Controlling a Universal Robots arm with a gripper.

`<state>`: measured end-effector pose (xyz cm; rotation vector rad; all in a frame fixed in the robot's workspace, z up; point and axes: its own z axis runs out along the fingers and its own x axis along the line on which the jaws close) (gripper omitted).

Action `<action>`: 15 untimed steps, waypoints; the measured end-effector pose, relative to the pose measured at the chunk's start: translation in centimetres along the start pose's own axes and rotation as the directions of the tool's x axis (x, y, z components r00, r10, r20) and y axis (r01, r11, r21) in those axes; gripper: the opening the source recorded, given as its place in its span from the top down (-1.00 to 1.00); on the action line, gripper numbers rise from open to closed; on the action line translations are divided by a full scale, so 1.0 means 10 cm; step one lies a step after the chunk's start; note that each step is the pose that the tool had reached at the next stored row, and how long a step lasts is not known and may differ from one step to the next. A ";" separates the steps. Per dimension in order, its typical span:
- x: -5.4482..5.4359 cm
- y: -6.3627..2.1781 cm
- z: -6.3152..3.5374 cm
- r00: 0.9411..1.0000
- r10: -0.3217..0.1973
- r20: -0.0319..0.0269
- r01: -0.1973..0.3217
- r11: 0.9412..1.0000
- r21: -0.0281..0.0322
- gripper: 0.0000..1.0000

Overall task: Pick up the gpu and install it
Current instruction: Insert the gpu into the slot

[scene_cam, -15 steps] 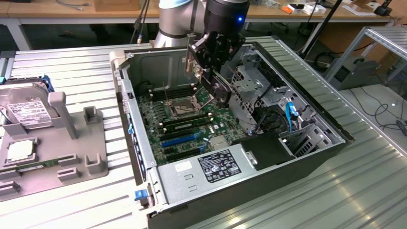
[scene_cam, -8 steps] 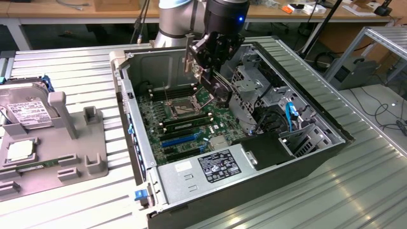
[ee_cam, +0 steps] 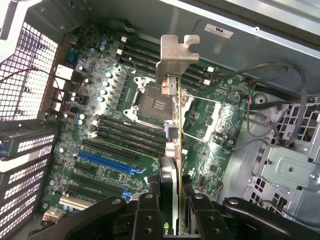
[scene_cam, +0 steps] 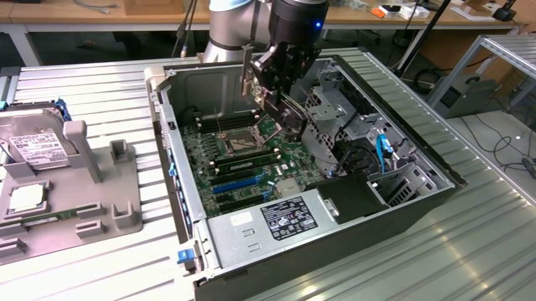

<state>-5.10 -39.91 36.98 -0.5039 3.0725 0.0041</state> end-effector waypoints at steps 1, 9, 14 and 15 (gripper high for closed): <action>0.00 0.000 0.000 1.000 -0.007 0.000 0.007 1.000 0.000 0.46; 0.00 0.000 0.000 0.999 -0.050 0.000 0.050 0.999 -0.001 0.46; 0.00 0.000 0.000 0.997 -0.079 0.000 0.079 0.997 -0.002 0.46; 0.00 0.000 0.000 0.996 -0.088 0.000 0.088 0.996 -0.003 0.46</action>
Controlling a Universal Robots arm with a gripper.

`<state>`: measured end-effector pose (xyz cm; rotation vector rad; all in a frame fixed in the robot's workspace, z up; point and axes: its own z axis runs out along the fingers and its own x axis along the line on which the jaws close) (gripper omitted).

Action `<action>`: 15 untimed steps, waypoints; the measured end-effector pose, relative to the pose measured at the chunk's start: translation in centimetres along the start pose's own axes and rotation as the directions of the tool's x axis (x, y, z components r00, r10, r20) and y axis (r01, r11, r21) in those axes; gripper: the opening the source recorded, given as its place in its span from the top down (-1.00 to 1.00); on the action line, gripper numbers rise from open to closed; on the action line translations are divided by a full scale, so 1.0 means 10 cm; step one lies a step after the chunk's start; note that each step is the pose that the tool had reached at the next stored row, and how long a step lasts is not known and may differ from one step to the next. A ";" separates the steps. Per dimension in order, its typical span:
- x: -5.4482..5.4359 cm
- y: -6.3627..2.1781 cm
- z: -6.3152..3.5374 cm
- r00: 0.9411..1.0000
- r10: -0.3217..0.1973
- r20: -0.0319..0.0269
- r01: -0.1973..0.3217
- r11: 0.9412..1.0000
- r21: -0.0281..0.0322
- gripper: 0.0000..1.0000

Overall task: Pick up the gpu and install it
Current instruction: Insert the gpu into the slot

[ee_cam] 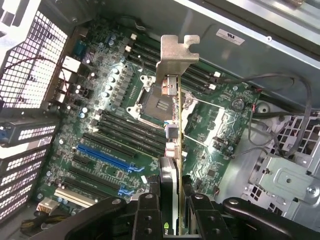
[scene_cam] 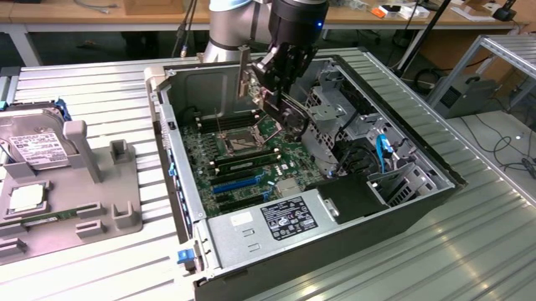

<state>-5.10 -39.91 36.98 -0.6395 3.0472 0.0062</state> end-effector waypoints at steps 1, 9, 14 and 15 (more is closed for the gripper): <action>0.00 0.000 0.000 1.000 -0.008 0.000 0.008 1.000 0.000 0.46; 0.00 0.000 0.000 0.999 -0.055 0.000 0.055 0.999 -0.002 0.46; 0.00 0.000 0.000 0.997 -0.082 0.000 0.082 0.997 -0.002 0.46; 0.00 0.000 0.000 0.996 -0.090 0.000 0.090 0.996 -0.002 0.46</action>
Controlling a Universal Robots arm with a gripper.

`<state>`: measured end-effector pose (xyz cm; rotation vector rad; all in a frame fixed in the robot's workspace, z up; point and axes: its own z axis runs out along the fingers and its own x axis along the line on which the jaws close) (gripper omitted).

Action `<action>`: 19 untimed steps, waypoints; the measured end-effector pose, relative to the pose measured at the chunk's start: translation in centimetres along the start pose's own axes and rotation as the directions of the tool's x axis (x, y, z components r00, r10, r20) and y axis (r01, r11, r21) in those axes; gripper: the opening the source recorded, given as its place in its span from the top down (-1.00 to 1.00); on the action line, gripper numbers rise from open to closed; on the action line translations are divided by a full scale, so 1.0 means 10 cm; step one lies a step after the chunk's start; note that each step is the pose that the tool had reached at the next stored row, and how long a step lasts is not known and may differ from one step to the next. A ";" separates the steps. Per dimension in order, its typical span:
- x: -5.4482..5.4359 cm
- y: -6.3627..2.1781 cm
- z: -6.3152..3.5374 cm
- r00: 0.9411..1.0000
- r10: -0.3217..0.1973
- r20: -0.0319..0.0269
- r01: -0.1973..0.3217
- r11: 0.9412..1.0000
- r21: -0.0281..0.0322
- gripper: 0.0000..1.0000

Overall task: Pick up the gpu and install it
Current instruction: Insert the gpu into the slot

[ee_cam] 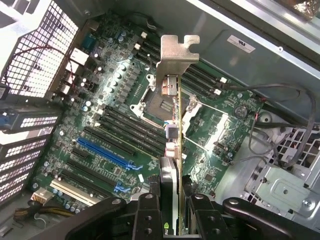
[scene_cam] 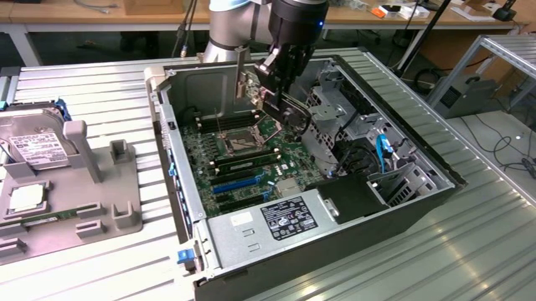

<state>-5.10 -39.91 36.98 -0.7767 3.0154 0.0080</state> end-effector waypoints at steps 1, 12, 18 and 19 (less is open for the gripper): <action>0.00 0.000 0.000 1.000 -0.006 0.000 0.006 1.000 0.000 0.46; 0.00 0.000 0.000 0.997 -0.077 0.000 0.077 0.997 -0.002 0.46; 0.00 0.000 0.000 0.993 -0.121 0.001 0.121 0.993 -0.003 0.46; 0.00 0.000 0.000 0.992 -0.126 0.000 0.126 0.992 -0.004 0.46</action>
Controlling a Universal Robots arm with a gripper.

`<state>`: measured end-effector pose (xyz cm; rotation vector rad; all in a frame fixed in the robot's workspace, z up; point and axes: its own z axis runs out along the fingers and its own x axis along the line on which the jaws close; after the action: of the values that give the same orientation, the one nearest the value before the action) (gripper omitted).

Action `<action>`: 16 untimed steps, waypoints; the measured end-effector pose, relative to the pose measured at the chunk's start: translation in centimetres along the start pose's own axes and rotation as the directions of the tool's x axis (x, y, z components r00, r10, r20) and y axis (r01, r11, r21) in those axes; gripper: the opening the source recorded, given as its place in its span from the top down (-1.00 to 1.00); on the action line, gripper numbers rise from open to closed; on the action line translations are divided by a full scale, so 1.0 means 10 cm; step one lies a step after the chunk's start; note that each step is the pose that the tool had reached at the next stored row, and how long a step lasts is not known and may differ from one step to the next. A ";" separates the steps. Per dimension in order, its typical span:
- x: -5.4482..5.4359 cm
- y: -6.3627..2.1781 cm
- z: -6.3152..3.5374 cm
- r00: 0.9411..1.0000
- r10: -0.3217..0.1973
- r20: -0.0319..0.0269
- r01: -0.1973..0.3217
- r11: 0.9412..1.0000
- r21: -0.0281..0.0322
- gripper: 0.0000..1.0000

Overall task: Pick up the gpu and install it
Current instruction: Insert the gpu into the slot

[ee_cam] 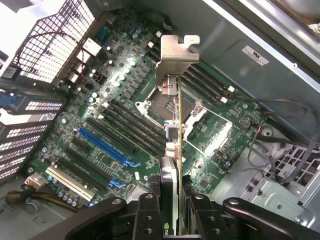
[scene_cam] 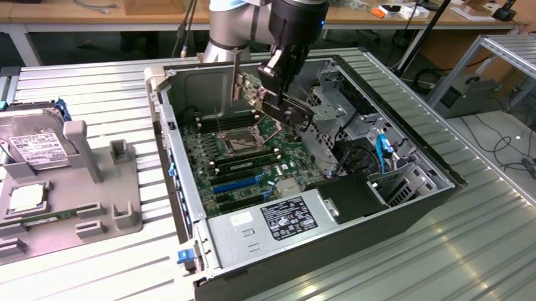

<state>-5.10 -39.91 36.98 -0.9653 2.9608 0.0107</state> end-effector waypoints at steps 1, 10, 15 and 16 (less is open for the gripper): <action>0.00 0.000 0.000 1.000 -0.004 0.000 0.004 1.000 0.000 0.46; 0.00 0.000 0.000 0.996 -0.094 0.000 0.094 0.996 -0.003 0.46; 0.00 0.000 0.000 0.990 -0.140 0.001 0.140 0.990 -0.004 0.46; 0.00 0.000 0.000 0.989 -0.147 0.001 0.147 0.989 -0.004 0.46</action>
<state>-5.10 -39.91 36.98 -1.1814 2.8821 0.0139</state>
